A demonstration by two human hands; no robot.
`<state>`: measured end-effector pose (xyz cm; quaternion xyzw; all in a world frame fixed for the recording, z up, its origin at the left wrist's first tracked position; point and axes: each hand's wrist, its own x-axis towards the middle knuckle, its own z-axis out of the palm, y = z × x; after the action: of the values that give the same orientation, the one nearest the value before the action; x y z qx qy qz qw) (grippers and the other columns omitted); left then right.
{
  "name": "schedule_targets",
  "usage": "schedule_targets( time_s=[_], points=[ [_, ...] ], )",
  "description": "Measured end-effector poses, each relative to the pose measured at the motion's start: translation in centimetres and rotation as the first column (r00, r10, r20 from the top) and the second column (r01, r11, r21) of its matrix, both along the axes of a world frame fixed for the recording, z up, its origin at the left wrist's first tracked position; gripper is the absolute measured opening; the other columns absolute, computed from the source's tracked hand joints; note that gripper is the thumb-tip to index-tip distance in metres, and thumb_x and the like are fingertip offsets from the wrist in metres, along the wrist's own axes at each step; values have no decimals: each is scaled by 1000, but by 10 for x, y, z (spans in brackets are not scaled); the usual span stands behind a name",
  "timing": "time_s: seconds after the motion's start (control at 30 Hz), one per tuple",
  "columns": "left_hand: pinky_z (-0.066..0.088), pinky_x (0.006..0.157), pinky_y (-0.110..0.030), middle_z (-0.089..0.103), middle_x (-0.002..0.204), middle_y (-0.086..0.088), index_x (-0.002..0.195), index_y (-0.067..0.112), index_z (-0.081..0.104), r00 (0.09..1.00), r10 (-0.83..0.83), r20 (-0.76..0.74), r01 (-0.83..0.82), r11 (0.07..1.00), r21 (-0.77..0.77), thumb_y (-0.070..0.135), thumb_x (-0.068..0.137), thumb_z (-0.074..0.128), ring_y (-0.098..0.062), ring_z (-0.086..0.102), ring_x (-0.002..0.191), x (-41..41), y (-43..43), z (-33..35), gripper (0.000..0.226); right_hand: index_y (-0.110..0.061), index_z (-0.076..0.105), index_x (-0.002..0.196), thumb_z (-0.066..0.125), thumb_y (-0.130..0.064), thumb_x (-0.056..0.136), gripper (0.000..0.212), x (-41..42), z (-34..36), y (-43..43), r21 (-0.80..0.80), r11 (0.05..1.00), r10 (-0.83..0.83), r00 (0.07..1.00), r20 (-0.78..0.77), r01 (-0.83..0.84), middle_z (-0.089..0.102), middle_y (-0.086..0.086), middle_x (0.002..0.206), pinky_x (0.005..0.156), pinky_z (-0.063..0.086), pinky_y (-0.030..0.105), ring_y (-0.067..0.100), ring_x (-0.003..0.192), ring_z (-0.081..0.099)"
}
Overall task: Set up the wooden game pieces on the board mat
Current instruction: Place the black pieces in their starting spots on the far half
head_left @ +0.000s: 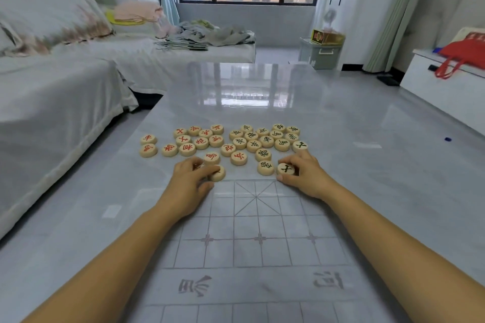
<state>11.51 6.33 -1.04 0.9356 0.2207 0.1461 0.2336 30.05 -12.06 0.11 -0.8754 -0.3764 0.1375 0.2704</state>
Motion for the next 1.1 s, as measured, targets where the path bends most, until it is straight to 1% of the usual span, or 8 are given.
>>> schedule_targets(
  time_s=[0.1,0.23,0.37,0.47,0.63,0.83,0.97,1.1],
  points=[
    [26,107,-28,35,141,-4,127,26,53,997,-81,-6,81,997,-7,19,89,56,-19,29,130,-10,-14,3,39,-23,52,128,65,-38,81,50,-11,0,-12,-14,1000,23,999,49,-22,40,-1,108,102,33,32,23,118,36],
    [26,98,-17,40,135,4,126,29,52,974,-220,-46,220,975,-4,25,85,61,-10,32,123,-24,-26,5,41,-25,48,129,67,-45,76,60,-28,-2,-30,-51,997,63,993,95,-59,43,-3,110,99,36,32,17,113,39],
    [31,98,-22,44,128,3,129,24,47,996,-86,-26,84,994,-63,34,75,71,-14,36,119,-23,-25,5,60,-24,52,122,66,-40,79,48,-29,-6,-39,23,998,57,997,57,-58,47,-2,115,97,39,30,16,112,42],
    [36,99,-28,43,114,7,121,23,55,995,-89,-36,86,994,-68,34,76,71,-12,36,109,-17,-31,6,49,-27,56,117,67,-39,79,41,-27,-6,-41,46,994,101,994,42,-103,48,-5,109,97,39,31,14,108,43],
    [36,90,-21,48,109,5,112,24,60,993,-115,-15,112,985,-130,28,79,69,-12,43,105,-14,-32,10,34,-22,54,121,58,-39,86,39,-23,-3,-33,143,989,39,999,-37,-33,46,-11,98,88,39,24,14,105,46],
    [43,92,-23,47,111,6,120,28,52,997,-80,-22,74,979,-189,32,74,73,-13,45,106,-17,-26,6,51,-17,50,128,55,-36,89,44,-24,-2,0,162,987,-6,999,49,-2,47,1,123,98,38,33,19,118,40],
    [39,75,-11,52,111,7,103,35,56,985,-172,-22,163,962,-220,32,78,69,-6,49,98,-19,-17,8,28,-17,56,116,60,-33,86,34,-24,-8,6,163,985,38,998,58,-48,49,-1,106,85,41,26,16,102,46],
    [41,91,-26,55,121,-3,111,25,58,989,84,121,-70,990,-119,26,87,58,-16,49,109,-16,16,6,24,-12,57,116,53,-25,91,28,-7,-6,1,260,965,-32,998,46,19,54,3,111,79,38,22,13,95,49]
  ],
)
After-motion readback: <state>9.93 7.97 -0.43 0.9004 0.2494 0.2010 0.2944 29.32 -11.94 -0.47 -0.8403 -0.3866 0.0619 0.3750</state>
